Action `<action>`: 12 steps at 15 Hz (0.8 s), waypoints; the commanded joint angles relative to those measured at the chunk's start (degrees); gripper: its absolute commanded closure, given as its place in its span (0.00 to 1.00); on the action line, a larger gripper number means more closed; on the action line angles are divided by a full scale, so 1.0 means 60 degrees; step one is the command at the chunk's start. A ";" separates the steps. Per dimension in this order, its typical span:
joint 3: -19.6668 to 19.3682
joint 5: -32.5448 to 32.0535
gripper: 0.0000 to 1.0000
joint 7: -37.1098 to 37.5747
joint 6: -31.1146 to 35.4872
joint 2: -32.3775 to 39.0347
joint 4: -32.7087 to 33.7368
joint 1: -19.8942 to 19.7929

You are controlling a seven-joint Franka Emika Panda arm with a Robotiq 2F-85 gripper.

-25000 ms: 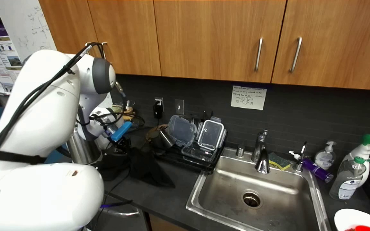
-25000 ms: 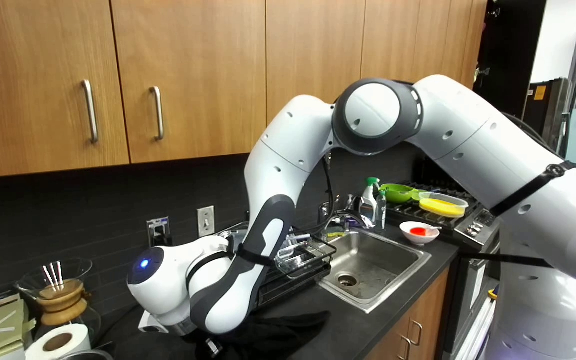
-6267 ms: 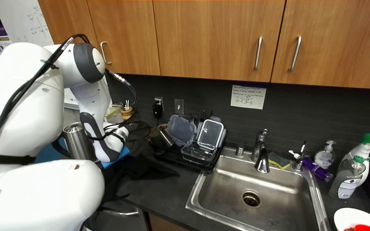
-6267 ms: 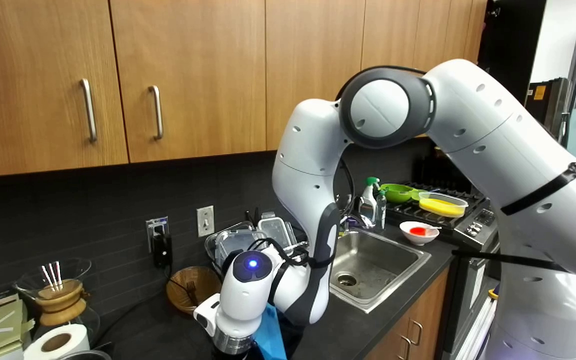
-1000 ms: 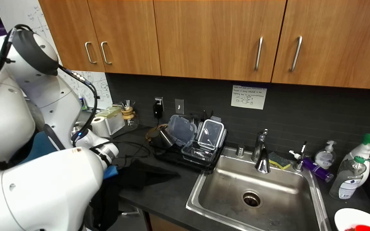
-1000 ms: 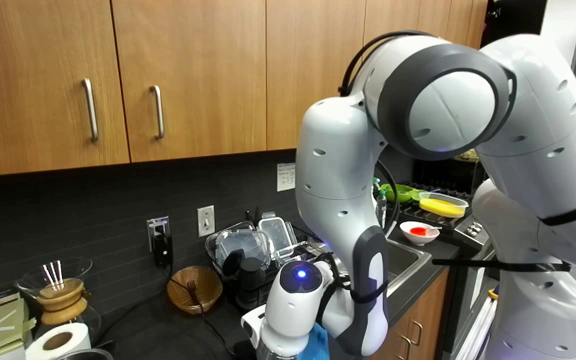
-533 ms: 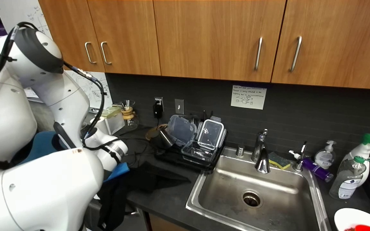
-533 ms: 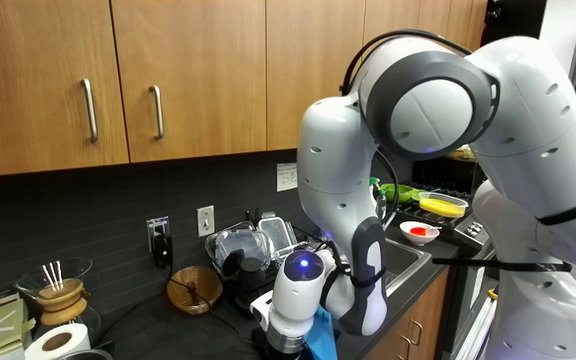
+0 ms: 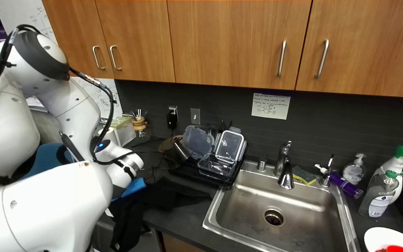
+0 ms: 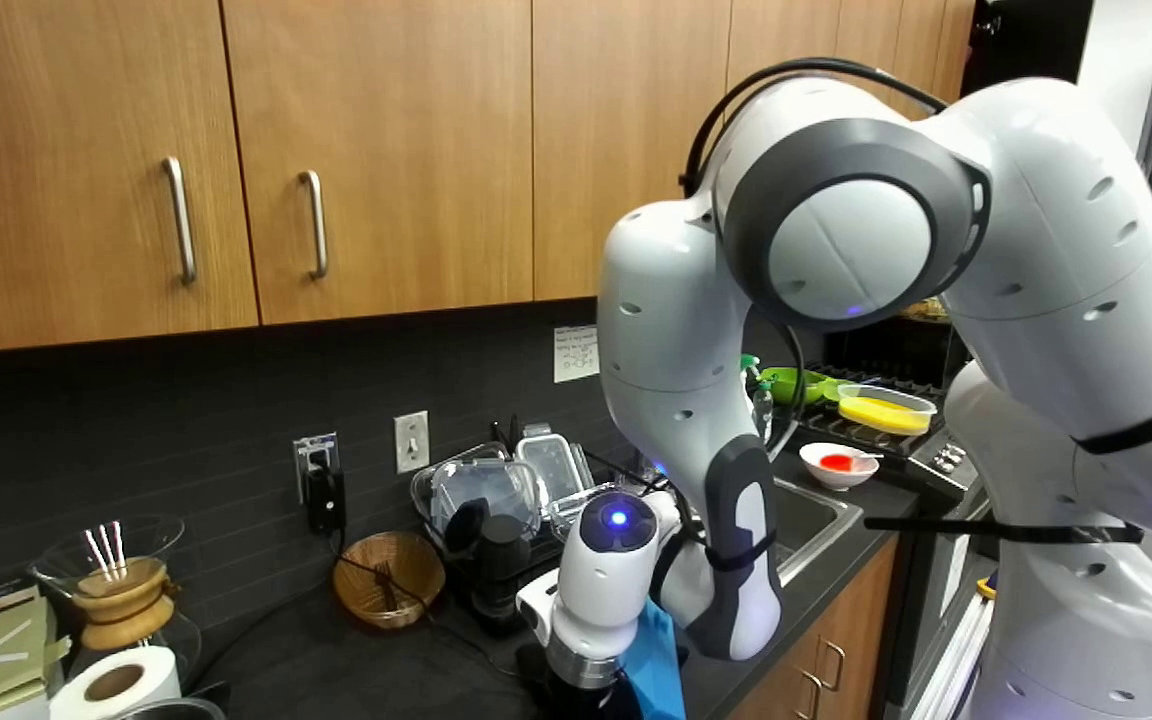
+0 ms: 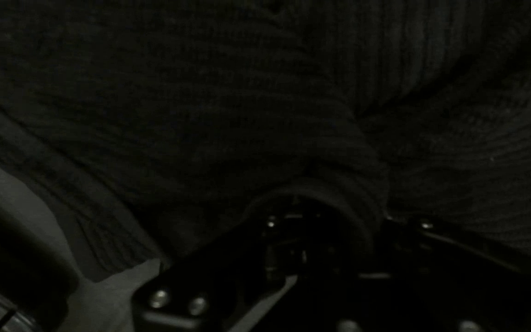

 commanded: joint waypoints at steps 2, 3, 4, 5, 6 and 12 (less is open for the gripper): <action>0.0155 0.0503 0.98 -0.0234 -0.0014 0.0081 -0.0052 -0.0139; 0.0156 0.0588 0.98 -0.0246 -0.0014 0.0102 -0.0029 -0.0125; 0.0146 0.0621 0.98 -0.0253 -0.0014 0.0097 -0.0047 -0.0111; 0.0141 0.0658 0.98 -0.0247 -0.0016 0.0110 -0.0039 -0.0090; 0.0136 0.0695 0.98 -0.0255 -0.0017 0.0103 -0.0059 -0.0082; 0.0080 0.0508 0.82 -0.0016 -0.0035 0.0000 -0.0029 -0.0020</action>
